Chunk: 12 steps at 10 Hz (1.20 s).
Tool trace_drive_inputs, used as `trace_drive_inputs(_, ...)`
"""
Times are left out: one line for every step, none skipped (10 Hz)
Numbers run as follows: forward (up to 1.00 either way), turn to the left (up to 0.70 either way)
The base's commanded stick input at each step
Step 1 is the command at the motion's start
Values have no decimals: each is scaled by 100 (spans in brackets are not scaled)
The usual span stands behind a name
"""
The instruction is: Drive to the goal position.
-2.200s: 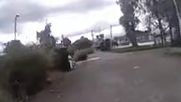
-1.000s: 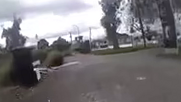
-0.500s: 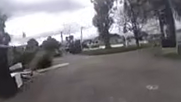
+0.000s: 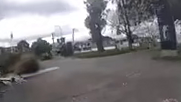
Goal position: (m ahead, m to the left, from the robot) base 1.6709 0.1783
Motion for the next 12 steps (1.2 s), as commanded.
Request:
trace_drive_inputs(100, 0)
trace_drive_inputs(100, 0)
trace_drive_inputs(100, 0)
trace_drive_inputs(100, 0)
trace_drive_inputs(100, 0)
trace_drive_inputs(100, 0)
trace_drive_inputs(100, 0)
trace_drive_inputs(100, 0)
trace_drive_inputs(100, 0)
trace_drive_inputs(100, 0)
trace_drive_inputs(100, 0)
trace_drive_inputs(100, 0)
